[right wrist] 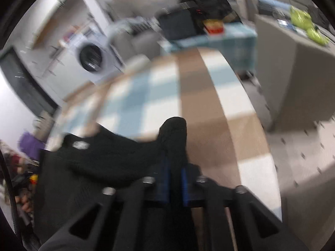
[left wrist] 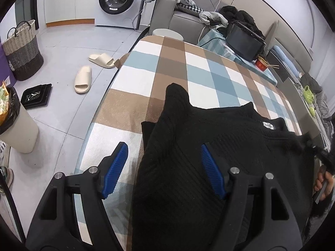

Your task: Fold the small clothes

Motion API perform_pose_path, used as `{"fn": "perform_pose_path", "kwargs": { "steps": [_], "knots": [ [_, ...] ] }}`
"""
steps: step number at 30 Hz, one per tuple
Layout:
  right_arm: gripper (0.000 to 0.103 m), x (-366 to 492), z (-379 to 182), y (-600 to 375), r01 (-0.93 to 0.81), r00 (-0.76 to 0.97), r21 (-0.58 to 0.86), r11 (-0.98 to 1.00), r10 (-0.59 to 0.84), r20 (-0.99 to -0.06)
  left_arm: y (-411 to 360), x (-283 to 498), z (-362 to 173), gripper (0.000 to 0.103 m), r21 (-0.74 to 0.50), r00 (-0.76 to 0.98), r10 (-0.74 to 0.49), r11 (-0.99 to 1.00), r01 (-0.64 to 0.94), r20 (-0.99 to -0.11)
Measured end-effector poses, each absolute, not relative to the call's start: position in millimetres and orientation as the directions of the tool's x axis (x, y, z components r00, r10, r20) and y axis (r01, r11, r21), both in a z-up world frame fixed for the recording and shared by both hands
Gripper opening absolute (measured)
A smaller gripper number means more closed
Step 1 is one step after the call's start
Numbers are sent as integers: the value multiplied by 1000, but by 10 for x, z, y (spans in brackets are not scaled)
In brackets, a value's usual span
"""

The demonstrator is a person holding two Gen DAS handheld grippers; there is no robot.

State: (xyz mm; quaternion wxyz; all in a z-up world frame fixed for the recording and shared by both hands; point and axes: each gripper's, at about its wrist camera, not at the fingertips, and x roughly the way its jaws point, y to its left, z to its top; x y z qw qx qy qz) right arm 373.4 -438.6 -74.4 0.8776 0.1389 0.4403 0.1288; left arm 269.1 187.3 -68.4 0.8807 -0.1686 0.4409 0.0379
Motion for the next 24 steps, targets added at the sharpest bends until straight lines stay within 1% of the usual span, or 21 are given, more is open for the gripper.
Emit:
{"fn": "perform_pose_path", "kwargs": {
  "steps": [2,4,5,7,8,9,13,15,17,19,20,21,22,23,24],
  "knots": [
    [5,3647,-579,-4470,-116,646,403,908,377,-664,1894,2668,-684,69,-266,610,-78,938,-223,-788],
    [6,3670,-556,-4549,-71,661,426,902,362,-657,1922,2649,-701,69,-274,609,-81,934,-231,-789],
    [7,3715,-591,-4562,-46,650,416,908,343,-678,1928,2649,-714,69,-275,608,-80,932,-235,-790],
    [24,3844,-732,-4525,-14,573,366,931,307,-760,1939,2629,-730,69,-276,604,-79,931,-240,-793],
    [41,3874,-790,-4509,2,535,351,936,296,-791,1942,2609,-732,69,-281,604,-82,929,-243,-793],
    [46,3871,-834,-4515,19,517,357,934,297,-803,1949,2588,-731,69,-284,606,-84,928,-242,-791],
    [48,3694,-787,-4526,16,521,386,922,322,-790,1924,2465,-711,69,-260,610,-62,935,-241,-790],
    [57,3542,-717,-4528,9,536,392,920,327,-778,1896,2401,-675,69,-240,611,-43,939,-246,-791],
    [58,3392,-647,-4507,-10,542,390,921,333,-772,1847,2320,-606,69,-236,621,-37,942,-241,-783],
    [61,3254,-575,-4461,-36,545,387,921,343,-765,1780,2233,-521,69,-225,634,-33,948,-225,-773],
    [69,3182,-544,-4427,-50,547,385,922,348,-762,1725,2189,-477,69,-217,641,-30,952,-216,-767],
    [73,3106,-517,-4392,-61,547,376,924,346,-762,1695,2150,-449,69,-216,645,-33,954,-207,-763],
    [81,3049,-506,-4361,-68,546,365,928,341,-765,1646,2103,-422,70,-218,647,-41,956,-196,-761],
    [86,2981,-494,-4325,-78,542,356,931,339,-769,1602,2055,-408,71,-224,644,-52,956,-188,-763],
    [87,2909,-488,-4291,-93,536,352,932,344,-771,1576,2012,-397,72,-225,642,-57,957,-183,-765]
  ]
}}
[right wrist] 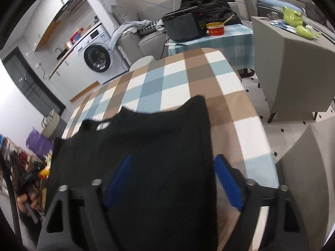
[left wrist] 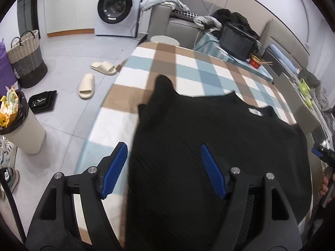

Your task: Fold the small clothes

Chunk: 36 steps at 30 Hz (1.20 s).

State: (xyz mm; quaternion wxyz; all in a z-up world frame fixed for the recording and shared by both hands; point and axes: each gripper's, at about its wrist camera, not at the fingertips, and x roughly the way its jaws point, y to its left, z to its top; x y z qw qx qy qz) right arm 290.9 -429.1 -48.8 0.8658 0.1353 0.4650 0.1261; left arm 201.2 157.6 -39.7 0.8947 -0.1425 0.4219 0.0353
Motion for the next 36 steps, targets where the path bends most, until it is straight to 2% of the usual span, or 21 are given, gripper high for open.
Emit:
{"fn": "perform_pose_path", "kwargs": {
  "steps": [3,8,11,16,24,31,34,35,36],
  "knots": [
    [87,2730,-490,-4221,-133,517,351,927,367,-774,1456,1851,-380,73,-220,640,-67,962,-162,-766],
    [90,2450,-495,-4103,-197,498,330,923,384,-777,1205,1553,-376,83,-215,651,-103,972,-95,-752],
    [95,2249,-490,-3994,-260,493,310,915,401,-772,1034,1392,-378,86,-191,667,-102,980,-62,-738],
    [98,1939,-530,-3812,-319,514,252,914,390,-764,797,1086,-404,98,-175,685,-124,985,-5,-718],
    [98,1531,-626,-3803,-325,507,165,931,318,-801,721,700,-547,98,-125,677,-92,992,0,-730],
    [98,1376,-741,-4207,-228,479,356,906,423,-769,920,538,-647,98,-155,671,-82,987,-49,-737],
    [87,1391,-778,-4214,-227,478,405,886,463,-746,1013,534,-685,98,-181,664,-86,980,-76,-743],
    [79,1413,-790,-4199,-224,473,413,883,469,-746,1034,531,-691,98,-186,664,-86,979,-81,-743],
    [64,1435,-794,-4177,-220,472,412,884,466,-748,1048,531,-692,98,-188,665,-88,979,-80,-741]
  ]
}}
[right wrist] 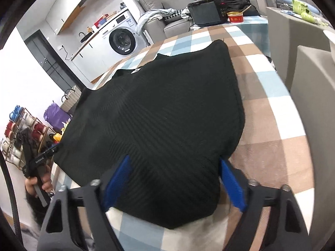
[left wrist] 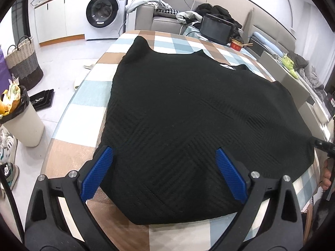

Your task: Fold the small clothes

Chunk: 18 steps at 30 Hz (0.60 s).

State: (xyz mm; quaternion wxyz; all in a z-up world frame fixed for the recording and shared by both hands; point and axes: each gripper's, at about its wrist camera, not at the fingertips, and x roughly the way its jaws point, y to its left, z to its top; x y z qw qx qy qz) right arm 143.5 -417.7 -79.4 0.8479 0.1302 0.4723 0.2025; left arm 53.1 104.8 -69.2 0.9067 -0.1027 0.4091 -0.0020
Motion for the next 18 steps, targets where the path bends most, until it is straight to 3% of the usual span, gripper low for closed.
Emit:
{"fn": "perform_pose_path", "kwargs": {
  "steps": [1,2,3,7,9,10,18],
  "knots": [
    [56,1463,-794,-4154,-217,472,406,888,459,-752,1053,530,-692,98,-186,667,-88,979,-78,-740],
    [40,1483,-785,-4132,-216,475,398,892,452,-755,1056,520,-693,98,-183,668,-85,980,-78,-740],
    [32,1489,-756,-4118,-221,488,401,889,457,-743,1045,536,-690,98,-179,668,-83,981,-77,-740],
    [34,1470,-650,-4160,-236,511,397,887,461,-726,1081,511,-690,98,-179,668,-80,980,-81,-740],
    [53,1436,-654,-4294,-204,510,418,885,461,-726,1074,550,-691,98,-181,668,-74,979,-91,-740],
    [55,1418,-666,-4369,-192,509,436,879,469,-722,1095,548,-692,98,-185,669,-75,978,-95,-740],
    [56,1301,-812,-4690,-109,512,469,877,454,-729,1159,557,-703,98,-208,673,-84,972,-106,-735]
  ]
}}
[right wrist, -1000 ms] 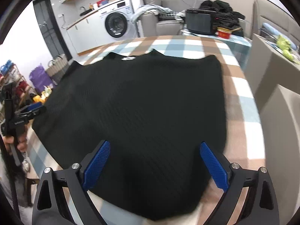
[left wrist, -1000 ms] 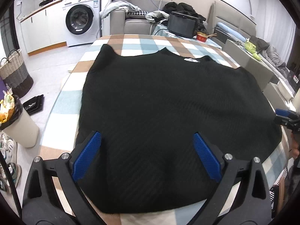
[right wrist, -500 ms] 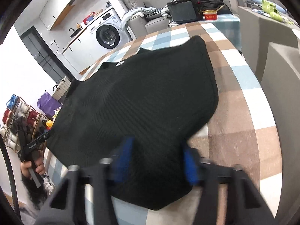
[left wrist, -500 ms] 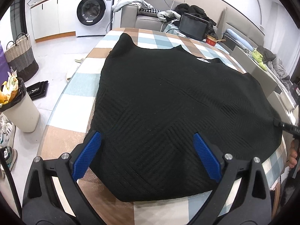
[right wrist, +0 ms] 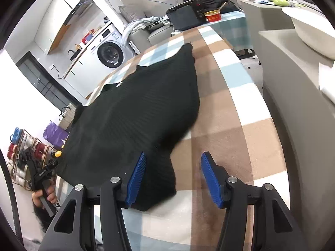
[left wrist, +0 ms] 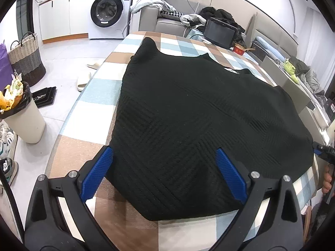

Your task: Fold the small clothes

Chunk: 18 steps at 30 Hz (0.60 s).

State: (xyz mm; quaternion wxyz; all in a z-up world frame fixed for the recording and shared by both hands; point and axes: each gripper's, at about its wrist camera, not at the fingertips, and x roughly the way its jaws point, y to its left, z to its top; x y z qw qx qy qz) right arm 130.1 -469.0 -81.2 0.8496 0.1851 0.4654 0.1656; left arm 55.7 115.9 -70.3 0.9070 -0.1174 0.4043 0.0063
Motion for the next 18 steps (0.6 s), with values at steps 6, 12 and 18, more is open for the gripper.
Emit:
{"fn": "perform_pose_path", "kwargs": {
  "steps": [6,12,18],
  "knots": [
    [56,1371,-804,-4272,-211,523,259,942,333,-784,1095,540,-703,98,-204,674,-92,975,-89,-733],
    [59,1529,-850,-4055,-240,504,176,955,278,-818,1075,541,-704,98,-204,674,-95,975,-83,-732],
    [13,1438,-778,-4157,-289,513,278,916,394,-763,1074,522,-715,98,-204,675,-93,975,-86,-732]
  ]
}}
